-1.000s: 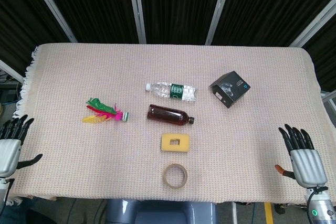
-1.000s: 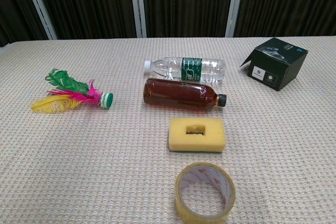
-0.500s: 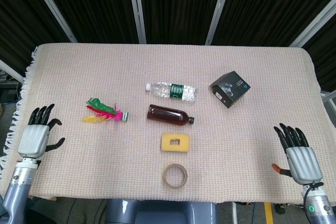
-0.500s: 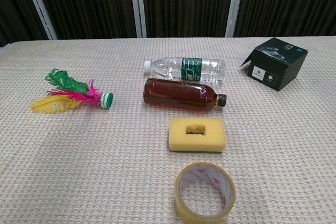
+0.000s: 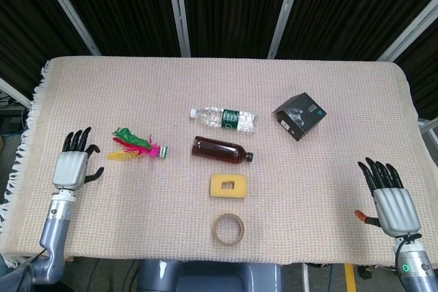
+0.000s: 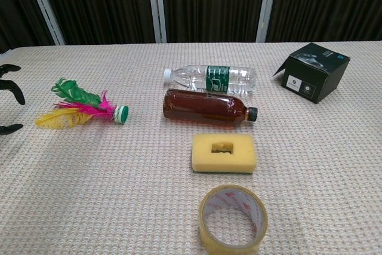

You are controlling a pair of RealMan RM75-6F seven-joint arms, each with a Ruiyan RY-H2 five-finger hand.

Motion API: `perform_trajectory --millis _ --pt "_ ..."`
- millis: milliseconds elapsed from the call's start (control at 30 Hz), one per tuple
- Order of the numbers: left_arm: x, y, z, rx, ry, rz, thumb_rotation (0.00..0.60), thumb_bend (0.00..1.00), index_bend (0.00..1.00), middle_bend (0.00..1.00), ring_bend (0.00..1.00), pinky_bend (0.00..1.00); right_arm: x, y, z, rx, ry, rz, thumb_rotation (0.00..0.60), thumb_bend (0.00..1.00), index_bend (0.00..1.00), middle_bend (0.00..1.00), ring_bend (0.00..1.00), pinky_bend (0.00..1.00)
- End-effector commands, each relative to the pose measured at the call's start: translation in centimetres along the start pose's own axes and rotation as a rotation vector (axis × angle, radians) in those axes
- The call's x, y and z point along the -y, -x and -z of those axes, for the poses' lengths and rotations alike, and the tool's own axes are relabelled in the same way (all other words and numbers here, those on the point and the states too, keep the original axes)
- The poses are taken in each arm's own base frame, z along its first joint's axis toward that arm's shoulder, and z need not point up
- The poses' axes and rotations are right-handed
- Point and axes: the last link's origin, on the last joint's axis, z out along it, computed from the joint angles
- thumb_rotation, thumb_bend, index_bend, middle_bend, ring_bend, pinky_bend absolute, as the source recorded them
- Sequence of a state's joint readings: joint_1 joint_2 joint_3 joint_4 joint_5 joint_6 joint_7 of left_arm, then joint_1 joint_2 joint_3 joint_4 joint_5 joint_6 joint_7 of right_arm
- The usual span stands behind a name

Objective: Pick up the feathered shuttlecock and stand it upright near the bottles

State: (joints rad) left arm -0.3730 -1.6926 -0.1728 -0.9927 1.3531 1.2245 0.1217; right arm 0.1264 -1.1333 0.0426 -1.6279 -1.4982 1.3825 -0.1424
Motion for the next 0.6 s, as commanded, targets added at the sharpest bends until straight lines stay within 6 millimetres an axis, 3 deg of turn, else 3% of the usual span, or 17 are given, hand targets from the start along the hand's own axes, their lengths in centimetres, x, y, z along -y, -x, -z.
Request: perform_trajectory --millis 33,600 --pt "-1.1 1.0 -1.2 0.003 0.014 0.039 0.561 0.28 0.39 0.00 0.00 0.00 0.0 0.1 -0.2 -0.006 -0.001 0.010 0.600 0.06 0.00 0.00 0.00 0.00" --pt "-4.2 3.2 -3.7 0.028 0.059 0.062 0.563 0.33 0.40 0.00 0.00 0.00 -0.1 -0.2 0.4 -0.008 -0.003 0.005 0.600 0.06 0.00 0.00 0.00 0.00"
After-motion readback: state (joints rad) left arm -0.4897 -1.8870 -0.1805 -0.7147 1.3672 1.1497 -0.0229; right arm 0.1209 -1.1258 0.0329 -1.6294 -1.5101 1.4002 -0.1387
